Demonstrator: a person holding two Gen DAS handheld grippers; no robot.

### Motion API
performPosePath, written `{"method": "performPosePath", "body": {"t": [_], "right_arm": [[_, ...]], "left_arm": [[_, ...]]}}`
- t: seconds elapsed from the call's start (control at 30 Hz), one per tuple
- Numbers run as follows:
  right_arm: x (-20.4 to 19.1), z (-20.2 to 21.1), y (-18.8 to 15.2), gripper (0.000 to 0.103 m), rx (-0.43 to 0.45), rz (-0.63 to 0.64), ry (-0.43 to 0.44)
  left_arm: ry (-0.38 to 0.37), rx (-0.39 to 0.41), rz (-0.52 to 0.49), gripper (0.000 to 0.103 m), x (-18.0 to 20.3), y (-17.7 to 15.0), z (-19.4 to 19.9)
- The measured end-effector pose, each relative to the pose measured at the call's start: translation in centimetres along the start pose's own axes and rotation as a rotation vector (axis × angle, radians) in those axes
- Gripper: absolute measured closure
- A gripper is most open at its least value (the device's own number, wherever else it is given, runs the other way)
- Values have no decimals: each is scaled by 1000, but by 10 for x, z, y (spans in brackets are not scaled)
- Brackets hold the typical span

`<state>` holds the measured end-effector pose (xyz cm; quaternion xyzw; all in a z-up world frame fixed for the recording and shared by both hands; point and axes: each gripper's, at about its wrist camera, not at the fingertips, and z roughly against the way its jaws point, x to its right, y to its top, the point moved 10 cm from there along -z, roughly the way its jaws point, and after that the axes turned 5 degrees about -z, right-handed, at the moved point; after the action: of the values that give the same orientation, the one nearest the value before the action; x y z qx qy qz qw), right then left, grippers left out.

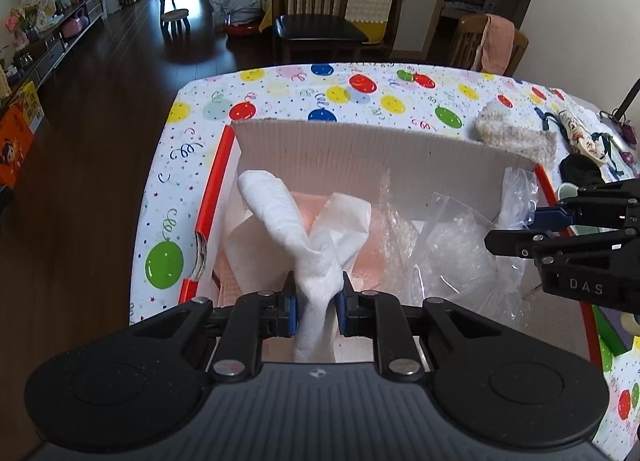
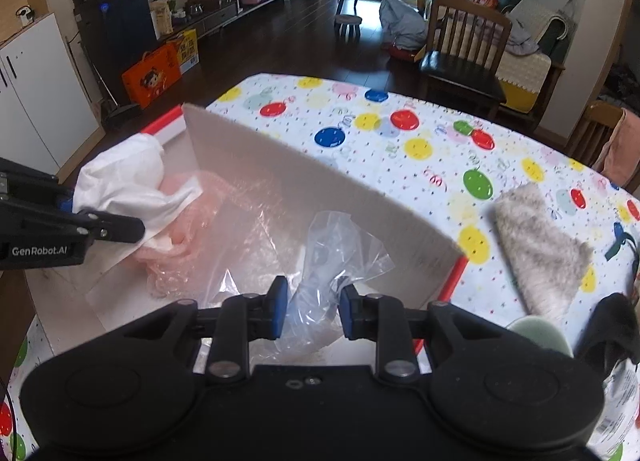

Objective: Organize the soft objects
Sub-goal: 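Lower the white cloth into the box and open the left gripper while the right releases the bag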

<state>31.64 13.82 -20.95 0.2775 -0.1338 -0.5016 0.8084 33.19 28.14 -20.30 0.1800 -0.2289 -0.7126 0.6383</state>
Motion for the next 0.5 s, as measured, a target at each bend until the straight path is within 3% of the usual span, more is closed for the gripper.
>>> {"method": "performPosePath", "body": {"t": [0.33, 0.5], "right_arm": [[0, 1, -8, 72, -8, -8, 5], [-1, 6, -10, 61, -8, 0, 11]], "left_arm": [[0, -50, -6, 84, 4, -15, -5], [7, -58, -6, 83, 4, -19, -4]]}}
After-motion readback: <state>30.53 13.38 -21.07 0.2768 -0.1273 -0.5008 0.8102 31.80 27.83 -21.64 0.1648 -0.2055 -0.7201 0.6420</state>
